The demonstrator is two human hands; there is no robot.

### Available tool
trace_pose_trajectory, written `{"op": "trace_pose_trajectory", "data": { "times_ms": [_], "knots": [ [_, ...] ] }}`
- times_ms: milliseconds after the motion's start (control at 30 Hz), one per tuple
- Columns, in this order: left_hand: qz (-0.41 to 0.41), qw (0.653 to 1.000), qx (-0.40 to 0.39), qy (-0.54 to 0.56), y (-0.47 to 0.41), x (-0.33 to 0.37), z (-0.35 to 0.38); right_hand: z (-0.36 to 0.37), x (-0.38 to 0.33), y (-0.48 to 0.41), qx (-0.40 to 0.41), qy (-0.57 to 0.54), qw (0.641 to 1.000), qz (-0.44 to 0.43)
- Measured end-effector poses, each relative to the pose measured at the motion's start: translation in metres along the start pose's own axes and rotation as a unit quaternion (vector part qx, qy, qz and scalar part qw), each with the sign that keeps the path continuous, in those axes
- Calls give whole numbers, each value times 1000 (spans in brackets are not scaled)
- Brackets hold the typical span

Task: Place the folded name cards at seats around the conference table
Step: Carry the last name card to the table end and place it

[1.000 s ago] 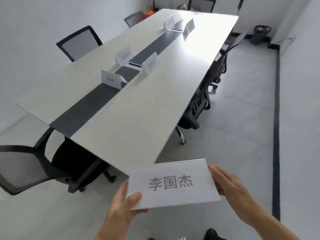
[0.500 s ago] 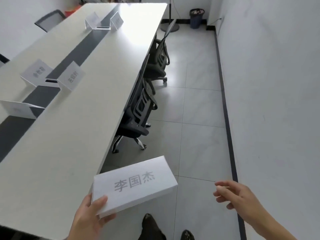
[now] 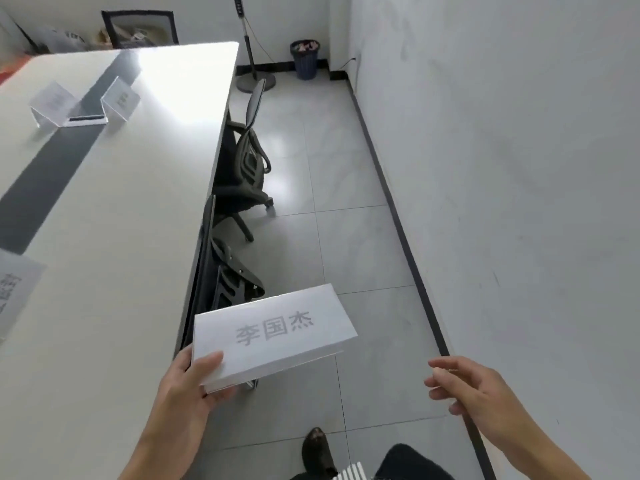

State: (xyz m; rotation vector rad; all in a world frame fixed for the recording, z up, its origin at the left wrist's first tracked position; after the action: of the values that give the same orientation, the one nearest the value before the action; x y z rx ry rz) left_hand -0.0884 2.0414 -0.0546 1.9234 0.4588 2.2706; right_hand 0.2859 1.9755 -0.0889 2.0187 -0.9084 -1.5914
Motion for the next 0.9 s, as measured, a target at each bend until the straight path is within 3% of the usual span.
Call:
{"op": "trace_pose_trajectory", "data": {
  "times_ms": [200,433,733,900],
  "knots": [
    [8,999,-49,-16,-124,43,67,-23,-48,-72,33,-55,997,37],
    [-35,999,11,-16,-270,40,130,-65,-121,-217,47,-77,994,63],
    [-10,997,72,27,-439,106,197,-107,-346,-391,-12,-10,999,-28],
    [-27,993,107,45,-536,112,207,-97,-436,-486,-28,8,999,-44]
  ]
}}
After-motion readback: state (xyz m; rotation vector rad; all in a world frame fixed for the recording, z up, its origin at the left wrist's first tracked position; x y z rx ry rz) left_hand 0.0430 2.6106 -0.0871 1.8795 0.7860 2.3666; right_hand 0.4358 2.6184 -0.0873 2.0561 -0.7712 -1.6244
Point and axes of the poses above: each hand's wrist, its own y-axis away from the middle knuckle, its own z-axis out of the palm, x = y × z, the point moved 7 cm from there along -y, towards the middle knuckle, and after that the axes turned 10 degrees about z, right-handed, at the moved point
